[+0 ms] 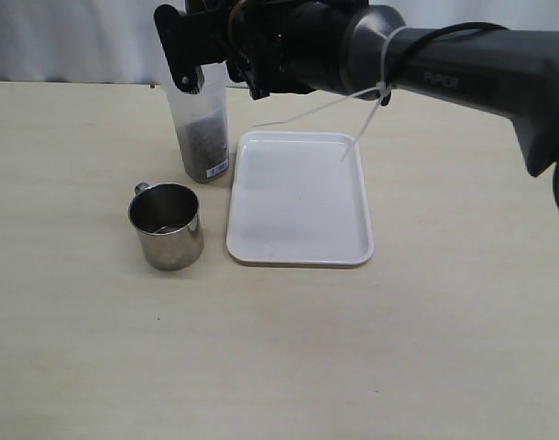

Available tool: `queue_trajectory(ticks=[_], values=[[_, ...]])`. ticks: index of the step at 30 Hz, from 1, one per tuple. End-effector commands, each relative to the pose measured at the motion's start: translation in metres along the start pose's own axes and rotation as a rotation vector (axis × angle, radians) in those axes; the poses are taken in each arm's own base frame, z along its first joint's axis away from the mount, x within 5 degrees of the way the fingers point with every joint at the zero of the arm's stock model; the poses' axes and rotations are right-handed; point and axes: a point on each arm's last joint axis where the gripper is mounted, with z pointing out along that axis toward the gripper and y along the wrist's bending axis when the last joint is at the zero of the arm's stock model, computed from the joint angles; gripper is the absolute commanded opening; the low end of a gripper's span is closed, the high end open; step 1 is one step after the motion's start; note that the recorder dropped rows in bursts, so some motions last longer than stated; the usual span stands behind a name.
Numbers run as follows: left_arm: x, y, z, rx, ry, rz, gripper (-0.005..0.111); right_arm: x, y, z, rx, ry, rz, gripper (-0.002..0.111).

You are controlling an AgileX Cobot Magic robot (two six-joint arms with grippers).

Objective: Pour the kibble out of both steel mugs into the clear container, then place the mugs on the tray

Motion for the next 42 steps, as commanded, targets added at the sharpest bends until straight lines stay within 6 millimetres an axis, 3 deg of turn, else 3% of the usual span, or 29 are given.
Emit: queue_trajectory(ticks=[1,42], values=[[-0.0003,-0.0002,0.0,0.004,-0.012,0.0,0.0,0.0005,-0.0077,-0.0018,0.035,-0.002,-0.038,0.005],[0.0004,-0.0002,0.0,0.004,-0.005,0.0,0.0,-0.0013,-0.011,-0.0014,0.083,-0.012,-0.156,0.005]])
